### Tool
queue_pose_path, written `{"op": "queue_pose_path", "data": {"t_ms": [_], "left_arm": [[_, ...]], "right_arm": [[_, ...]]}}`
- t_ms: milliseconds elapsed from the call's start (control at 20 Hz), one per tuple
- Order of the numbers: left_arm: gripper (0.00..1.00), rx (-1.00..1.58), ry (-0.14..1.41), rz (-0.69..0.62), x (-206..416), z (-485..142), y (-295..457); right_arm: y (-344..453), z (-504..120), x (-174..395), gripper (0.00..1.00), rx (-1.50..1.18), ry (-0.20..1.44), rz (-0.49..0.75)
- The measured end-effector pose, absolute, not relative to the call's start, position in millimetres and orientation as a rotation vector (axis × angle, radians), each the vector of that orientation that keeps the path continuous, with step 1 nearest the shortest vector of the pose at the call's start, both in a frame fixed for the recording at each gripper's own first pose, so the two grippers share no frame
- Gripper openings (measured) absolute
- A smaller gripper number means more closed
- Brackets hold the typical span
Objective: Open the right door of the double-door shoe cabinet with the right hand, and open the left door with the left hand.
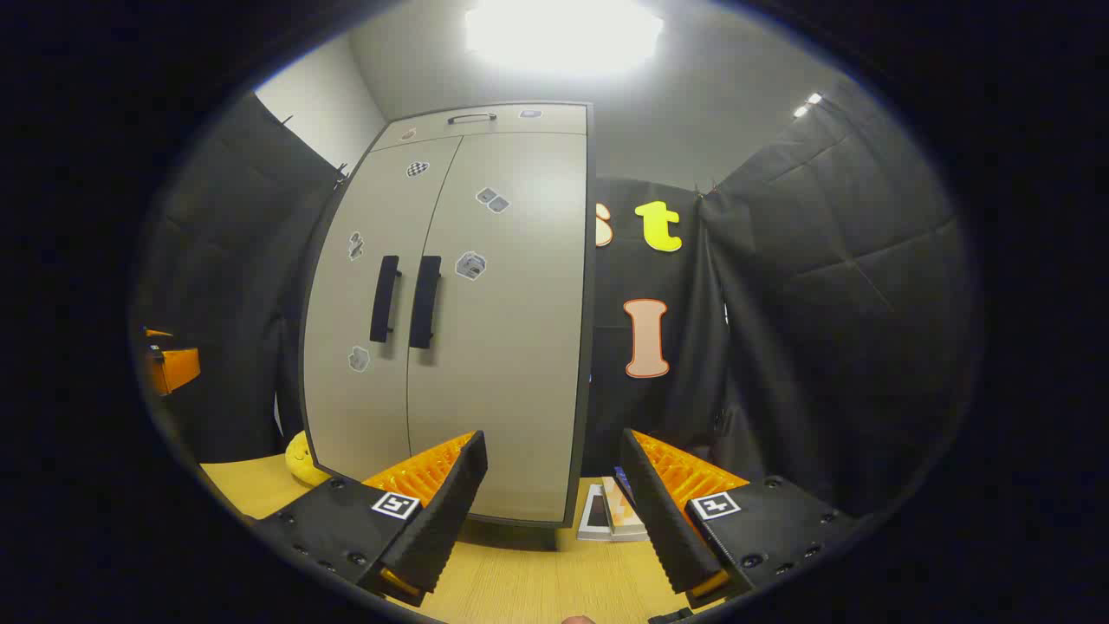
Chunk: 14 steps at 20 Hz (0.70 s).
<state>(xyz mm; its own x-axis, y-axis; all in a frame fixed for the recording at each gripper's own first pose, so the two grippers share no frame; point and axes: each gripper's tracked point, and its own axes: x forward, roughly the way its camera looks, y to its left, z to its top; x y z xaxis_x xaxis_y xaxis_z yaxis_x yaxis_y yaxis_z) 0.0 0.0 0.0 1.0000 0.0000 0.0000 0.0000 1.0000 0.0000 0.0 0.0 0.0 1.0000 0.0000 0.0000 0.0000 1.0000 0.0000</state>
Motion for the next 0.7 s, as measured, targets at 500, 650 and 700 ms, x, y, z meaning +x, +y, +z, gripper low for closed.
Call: {"op": "queue_pose_path", "data": {"t_ms": [500,650,700], "left_arm": [[0.91,0.003,-0.013,0.002,-0.8,4.6,0.9],[0.92,0.007,-0.020,0.008,-0.7,6.5,3.0],[0.92,0.006,-0.021,0.010,-1.1,7.4,4.3]], "right_arm": [[4.1,1.3,2.2,0.98,0.001,0.002,0.011],[5.7,4.4,4.5,0.98,0.006,-0.002,0.014],[6.6,4.8,5.2,0.98,0.008,-0.003,0.016]]}}
